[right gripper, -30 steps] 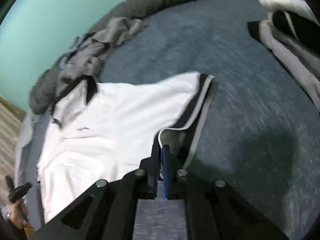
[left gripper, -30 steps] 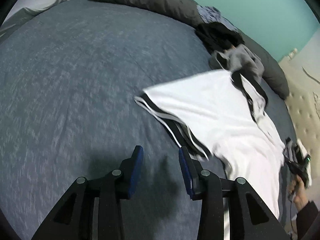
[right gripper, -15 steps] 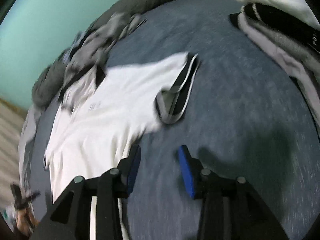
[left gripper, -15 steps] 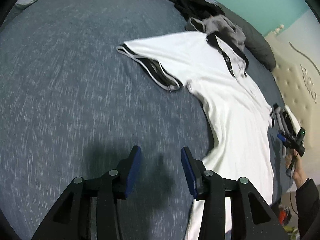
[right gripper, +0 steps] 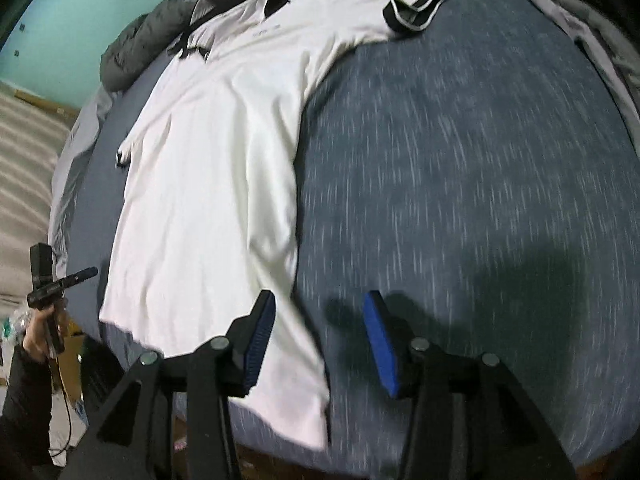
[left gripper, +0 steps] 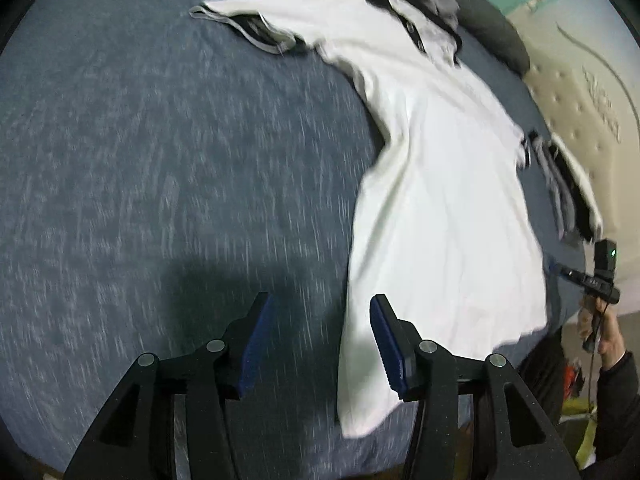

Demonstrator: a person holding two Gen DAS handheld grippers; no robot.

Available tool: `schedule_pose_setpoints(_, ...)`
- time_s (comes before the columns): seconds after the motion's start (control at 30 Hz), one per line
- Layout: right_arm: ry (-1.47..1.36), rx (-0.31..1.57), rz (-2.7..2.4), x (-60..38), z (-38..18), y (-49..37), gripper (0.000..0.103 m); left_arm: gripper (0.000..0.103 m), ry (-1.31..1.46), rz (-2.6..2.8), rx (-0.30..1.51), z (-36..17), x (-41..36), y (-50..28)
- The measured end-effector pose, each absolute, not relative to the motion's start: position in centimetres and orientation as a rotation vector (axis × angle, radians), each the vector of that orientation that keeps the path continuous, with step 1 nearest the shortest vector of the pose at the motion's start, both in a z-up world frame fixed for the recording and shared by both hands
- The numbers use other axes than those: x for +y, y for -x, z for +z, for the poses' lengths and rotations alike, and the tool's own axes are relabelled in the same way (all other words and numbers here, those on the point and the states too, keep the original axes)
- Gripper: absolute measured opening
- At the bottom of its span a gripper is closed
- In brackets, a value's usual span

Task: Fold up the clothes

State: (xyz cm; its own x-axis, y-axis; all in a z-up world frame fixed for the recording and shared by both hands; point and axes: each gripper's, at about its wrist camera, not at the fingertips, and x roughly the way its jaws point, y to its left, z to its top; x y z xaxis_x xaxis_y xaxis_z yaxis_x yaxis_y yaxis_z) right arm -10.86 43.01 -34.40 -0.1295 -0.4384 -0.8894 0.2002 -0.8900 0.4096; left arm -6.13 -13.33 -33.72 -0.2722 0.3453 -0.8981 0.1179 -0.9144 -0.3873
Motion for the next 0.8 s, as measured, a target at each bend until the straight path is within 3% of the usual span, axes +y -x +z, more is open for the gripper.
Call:
schedule_pose_setpoints(0.5,-1.811,-0.239,-2.014,41.9,-36.5,6.2,0.047,0.052,1.850,2.259,-0.587,-36.5,-11.7,1.9)
schedule_pose_setpoints(0.53,-1.811,-0.251,-2.018,42.0,-36.6,6.1,0.047,0.047,1.849,2.257,-0.581,-36.5,-11.6,1.7)
schedule_pose_setpoints(0.6,-1.812,-0.276,-2.026,42.1,-36.8,5.8,0.047,0.028,1.849,2.249,-0.554,-36.5,-11.2,1.4)
schedule_pose_setpoints(0.63,-1.812,-0.287,-2.031,42.2,-36.9,5.7,0.047,0.012,1.848,2.244,-0.540,-36.5,-11.0,1.3)
schedule_pose_setpoints(0.67,-1.803,-0.280,-2.033,42.2,-36.7,5.6,0.047,0.006,1.843,2.237,-0.527,-36.4,-10.8,1.1)
schedule_pose_setpoints(0.7,-1.794,-0.273,-2.035,42.1,-36.5,5.5,0.045,0.006,1.839,2.233,-0.517,-36.4,-10.6,0.9)
schedule_pose_setpoints(0.77,-1.776,-0.259,-2.040,42.0,-36.1,5.2,0.025,0.003,1.824,2.236,-0.497,-36.0,-10.3,0.7)
schedule_pose_setpoints(0.8,-1.767,-0.252,-2.043,42.0,-36.0,5.1,0.020,0.003,1.817,2.238,-0.486,-35.8,-10.1,0.6)
